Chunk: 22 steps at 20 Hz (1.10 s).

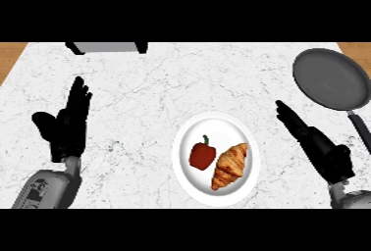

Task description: Pick the bell pepper from the plate and place it in the pan

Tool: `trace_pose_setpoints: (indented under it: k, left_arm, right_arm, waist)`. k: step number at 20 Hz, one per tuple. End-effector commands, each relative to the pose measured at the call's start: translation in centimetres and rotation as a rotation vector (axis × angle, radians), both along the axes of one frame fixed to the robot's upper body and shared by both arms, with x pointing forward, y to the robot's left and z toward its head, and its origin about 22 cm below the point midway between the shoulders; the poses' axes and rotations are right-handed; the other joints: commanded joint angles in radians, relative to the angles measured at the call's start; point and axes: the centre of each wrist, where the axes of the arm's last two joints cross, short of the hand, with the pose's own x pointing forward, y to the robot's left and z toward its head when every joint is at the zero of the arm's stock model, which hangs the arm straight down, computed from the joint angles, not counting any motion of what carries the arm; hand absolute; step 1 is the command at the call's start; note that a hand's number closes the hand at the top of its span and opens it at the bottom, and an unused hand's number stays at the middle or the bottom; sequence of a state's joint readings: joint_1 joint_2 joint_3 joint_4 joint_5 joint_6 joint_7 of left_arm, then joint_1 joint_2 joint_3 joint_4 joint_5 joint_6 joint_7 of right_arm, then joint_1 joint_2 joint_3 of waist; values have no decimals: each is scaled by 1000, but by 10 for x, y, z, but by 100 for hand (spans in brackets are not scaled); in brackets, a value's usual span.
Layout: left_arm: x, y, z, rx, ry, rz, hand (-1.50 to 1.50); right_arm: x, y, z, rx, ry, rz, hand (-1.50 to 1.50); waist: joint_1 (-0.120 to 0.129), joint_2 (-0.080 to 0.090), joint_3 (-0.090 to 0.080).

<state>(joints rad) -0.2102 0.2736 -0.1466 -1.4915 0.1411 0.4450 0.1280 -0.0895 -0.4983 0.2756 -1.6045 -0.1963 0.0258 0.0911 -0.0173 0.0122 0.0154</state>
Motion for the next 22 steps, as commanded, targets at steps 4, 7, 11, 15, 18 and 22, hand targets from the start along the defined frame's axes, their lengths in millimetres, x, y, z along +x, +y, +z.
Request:
trace_pose_setpoints:
  k: [4,7,11,15,18,22]
  left_arm:
    - [-8,9,9,-16,4,-100,0]
    - [-3,12,10,-71,41,-117,0]
    - [-10,35,11,-83,47,-93,0]
    - [-10,37,20,-81,47,-130,0]
    - [-10,24,12,-87,52,-121,0]
    - [-3,26,19,-85,49,-155,0]
  right_arm:
    - [26,45,44,246,-284,-121,150]
    - [21,27,46,-52,-329,-332,150]
    - [-34,49,21,-149,-502,-354,150]
    - [-70,47,10,-298,-429,-433,-150]
    - [-93,48,34,-413,-407,-337,-150]
    - [-89,56,80,-513,-435,-318,-150]
  waist:
    - [36,-15,-16]
    - [1,-23,-23]
    - [-27,-31,-20]
    - [-5,-19,-17]
    - [-3,-18,-18]
    - [10,-14,-17]
